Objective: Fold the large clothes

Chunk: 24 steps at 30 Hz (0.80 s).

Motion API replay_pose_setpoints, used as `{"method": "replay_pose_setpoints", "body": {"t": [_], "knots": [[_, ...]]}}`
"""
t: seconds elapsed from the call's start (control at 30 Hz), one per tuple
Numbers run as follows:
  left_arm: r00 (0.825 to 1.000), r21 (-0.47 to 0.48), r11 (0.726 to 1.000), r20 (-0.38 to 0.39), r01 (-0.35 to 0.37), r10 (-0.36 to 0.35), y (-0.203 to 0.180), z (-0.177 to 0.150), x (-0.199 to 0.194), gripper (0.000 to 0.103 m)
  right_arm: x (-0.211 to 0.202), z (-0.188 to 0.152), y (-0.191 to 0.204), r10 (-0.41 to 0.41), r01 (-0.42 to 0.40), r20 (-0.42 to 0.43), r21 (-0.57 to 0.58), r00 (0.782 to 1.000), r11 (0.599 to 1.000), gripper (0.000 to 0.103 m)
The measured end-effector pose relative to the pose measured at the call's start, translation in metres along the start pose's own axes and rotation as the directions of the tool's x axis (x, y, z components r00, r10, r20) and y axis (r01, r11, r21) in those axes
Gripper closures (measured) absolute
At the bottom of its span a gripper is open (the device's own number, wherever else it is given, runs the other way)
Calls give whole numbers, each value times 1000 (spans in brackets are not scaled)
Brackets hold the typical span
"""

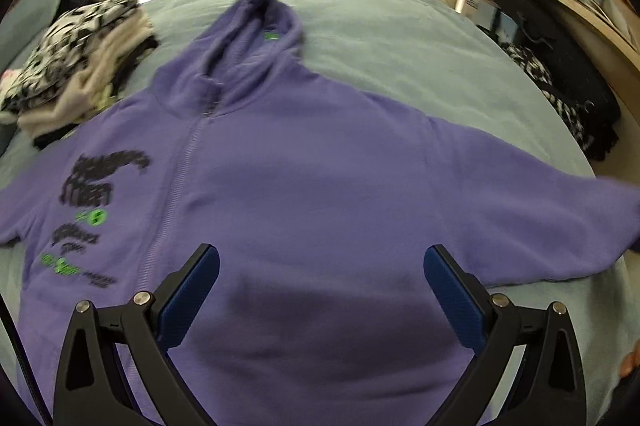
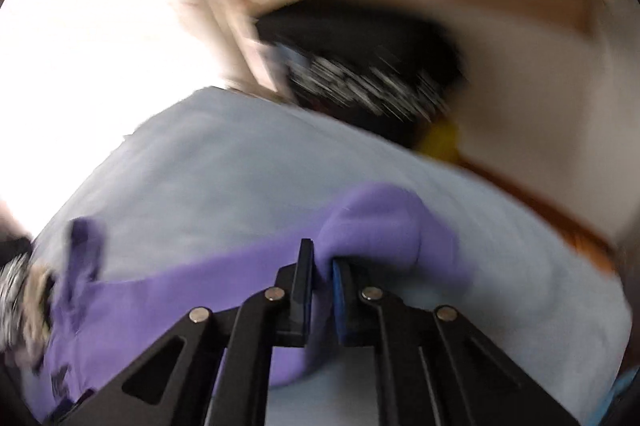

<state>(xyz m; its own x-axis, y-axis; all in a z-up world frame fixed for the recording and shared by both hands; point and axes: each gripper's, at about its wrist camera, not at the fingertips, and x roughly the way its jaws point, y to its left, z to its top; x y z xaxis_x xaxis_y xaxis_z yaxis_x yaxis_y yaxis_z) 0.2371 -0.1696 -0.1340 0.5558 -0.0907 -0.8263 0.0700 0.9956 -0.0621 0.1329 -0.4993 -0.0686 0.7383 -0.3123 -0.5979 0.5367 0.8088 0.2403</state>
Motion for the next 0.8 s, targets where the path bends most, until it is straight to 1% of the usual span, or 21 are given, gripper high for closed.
{"method": "replay_pose_setpoints", "body": {"t": [0.07,0.1,0.13,0.17,0.2,0.23,0.3,0.33,0.37,0.43,0.47,0.5,0.53,0.57,0.6,0.63,0.67,0.73,0.8], "knots": [[1000,-28,1000,-1,-1,1,18,-1,-5,2,-21,1,45,84,-77,47,-132,995,988,95],[1000,-53,999,2,-1,1,31,-2,-9,2,-32,-4,74,133,-118,55,-216,990,969,95],[1000,-84,996,11,-2,3,45,-2,-13,2,-40,-13,102,174,-153,46,-299,984,942,95],[1000,-108,994,22,0,3,56,-3,-16,2,-44,-20,120,200,-176,32,-353,979,919,95],[999,-135,991,36,4,1,68,-5,-20,2,-47,-33,143,229,-207,3,-420,973,884,95],[999,-168,986,55,8,1,84,-8,-24,2,-50,-52,167,256,-242,-40,-490,966,838,95],[998,-212,977,67,1,13,104,-12,-27,2,-48,-84,196,269,-283,-110,-567,957,774,95],[998,-237,971,67,-1,18,117,-15,-29,2,-44,-106,210,261,-303,-160,-605,952,736,95],[998,-247,969,61,-3,18,124,-17,-29,2,-40,-124,217,244,-321,-208,-625,947,712,95],[1000,-255,967,26,-7,14,139,-20,-25,2,-27,-160,226,196,-353,-305,-641,932,682,92],[1000,-255,967,14,-6,10,142,-23,-23,2,-20,-171,226,173,-362,-339,-646,925,672,90],[1000,-257,966,0,-3,3,147,-25,-21,2,-17,-184,227,143,-359,-360,-654,922,666,88],[1000,-260,966,-7,2,-4,149,-27,-19,2,-16,-197,225,112,-353,-377,-662,919,661,88],[1000,-259,966,-10,9,-12,150,-30,-18,2,-15,-201,221,99,-349,-384,-664,918,661,87],[1000,-255,967,-13,22,-26,150,-31,-18,2,-16,-202,217,94,-350,-391,-659,916,665,84],[999,-245,969,-16,37,-42,148,-32,-17,2,-19,-198,211,104,-362,-404,-640,909,678,78],[999,-235,971,-17,46,-52,147,-33,-17,2,-21,-194,207,123,-380,-418,-614,900,692,75],[997,-210,975,-18,75,-81,139,-32,-18,2,-27,-184,195,156,-405,-437,-563,886,721,57],[993,-181,977,-10,115,-119,128,-32,-20,2,-34,-177,184,169,-396,-429,-521,887,756,54]]}}
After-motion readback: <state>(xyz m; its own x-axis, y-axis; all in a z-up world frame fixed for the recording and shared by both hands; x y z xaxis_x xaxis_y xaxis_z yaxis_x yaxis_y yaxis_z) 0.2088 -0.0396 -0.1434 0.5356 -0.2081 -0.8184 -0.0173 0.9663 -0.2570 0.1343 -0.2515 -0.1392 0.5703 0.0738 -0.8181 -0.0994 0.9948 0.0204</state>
